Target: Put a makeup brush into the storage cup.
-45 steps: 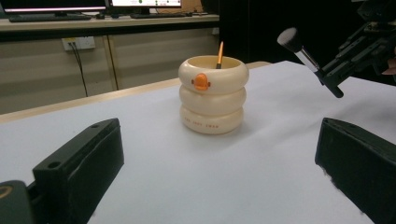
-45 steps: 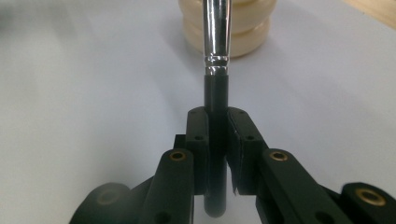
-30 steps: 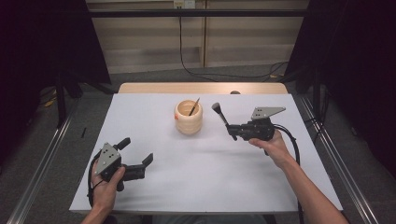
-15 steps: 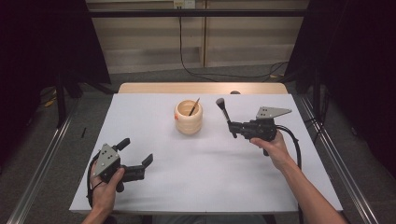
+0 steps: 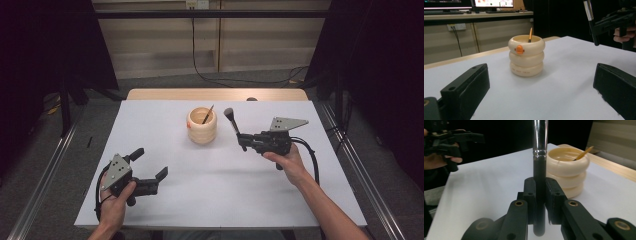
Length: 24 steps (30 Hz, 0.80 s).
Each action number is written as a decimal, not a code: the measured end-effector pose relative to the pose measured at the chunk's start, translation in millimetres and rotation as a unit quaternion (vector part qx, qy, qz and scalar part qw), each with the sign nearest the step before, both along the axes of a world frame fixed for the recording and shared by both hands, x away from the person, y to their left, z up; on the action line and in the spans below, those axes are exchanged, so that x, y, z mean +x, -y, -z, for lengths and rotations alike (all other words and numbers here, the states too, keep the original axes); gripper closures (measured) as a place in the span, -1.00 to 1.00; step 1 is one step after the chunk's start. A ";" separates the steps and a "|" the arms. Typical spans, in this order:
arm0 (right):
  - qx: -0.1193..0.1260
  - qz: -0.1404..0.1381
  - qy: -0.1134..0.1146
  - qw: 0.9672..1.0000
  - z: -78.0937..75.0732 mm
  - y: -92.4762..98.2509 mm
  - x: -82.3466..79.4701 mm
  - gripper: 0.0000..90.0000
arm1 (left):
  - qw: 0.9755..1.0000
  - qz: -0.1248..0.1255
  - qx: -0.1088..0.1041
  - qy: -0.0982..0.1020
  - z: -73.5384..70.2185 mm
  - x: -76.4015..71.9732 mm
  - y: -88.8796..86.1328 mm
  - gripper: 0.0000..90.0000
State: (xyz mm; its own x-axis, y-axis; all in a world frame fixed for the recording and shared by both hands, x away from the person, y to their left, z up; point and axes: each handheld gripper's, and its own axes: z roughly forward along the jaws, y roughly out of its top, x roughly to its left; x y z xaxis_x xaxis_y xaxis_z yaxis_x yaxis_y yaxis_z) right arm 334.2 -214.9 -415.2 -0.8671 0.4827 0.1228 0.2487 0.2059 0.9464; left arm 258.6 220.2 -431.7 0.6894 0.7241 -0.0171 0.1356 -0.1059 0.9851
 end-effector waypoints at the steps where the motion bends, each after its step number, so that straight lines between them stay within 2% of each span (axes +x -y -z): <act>1: 0.001 -0.005 0.000 1.000 -0.7 -1.3 -1.1 0.78 | 1.000 0.001 -0.004 -0.001 -0.6 -0.1 0.1 -0.99; 3: 0.004 -0.010 0.001 1.000 -2.2 -4.2 -3.4 0.78 | 1.000 -0.002 -0.011 0.000 -1.4 0.0 1.0 -0.99; 6: 0.006 -0.025 -0.001 1.000 -4.0 -8.4 -6.2 0.78 | 1.000 0.002 -0.008 0.000 -2.0 0.6 2.7 -0.99; 7: 0.014 -0.031 -0.001 0.999 -5.1 -9.5 -7.2 0.78 | 1.000 0.002 -0.009 -0.002 -2.0 0.6 3.6 -0.99; 11: 0.012 -0.039 0.006 0.999 -9.1 -11.6 -11.2 0.78 | 1.000 0.005 -0.015 -0.009 -2.9 1.0 8.5 -0.99; 14: 0.017 -0.042 0.009 0.999 -10.7 -12.8 -13.8 0.78 | 1.000 0.006 -0.007 -0.005 -4.7 1.0 12.5 -1.00; 18: 0.018 -0.043 0.013 0.999 -14.6 -13.2 -17.7 0.78 | 1.000 0.013 -0.015 -0.001 -10.3 2.3 18.6 -1.00; 21: 0.011 -0.045 0.014 0.999 -16.0 -14.6 -21.4 0.78 | 1.000 0.010 -0.021 -0.006 -14.0 4.4 25.1 -0.98; 24: 0.009 -0.052 0.015 0.998 -16.3 -17.7 -26.9 0.78 | 1.000 0.021 -0.014 -0.001 -18.1 5.3 32.5 -0.97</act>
State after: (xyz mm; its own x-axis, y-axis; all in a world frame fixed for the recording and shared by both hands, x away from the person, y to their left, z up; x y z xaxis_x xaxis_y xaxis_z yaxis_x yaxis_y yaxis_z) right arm 307.3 -197.2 -398.9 -0.9162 0.3870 0.1036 0.1980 0.2125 0.9569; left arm 263.9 187.7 -413.6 0.7186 0.6944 -0.0384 0.1333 -0.0834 0.9876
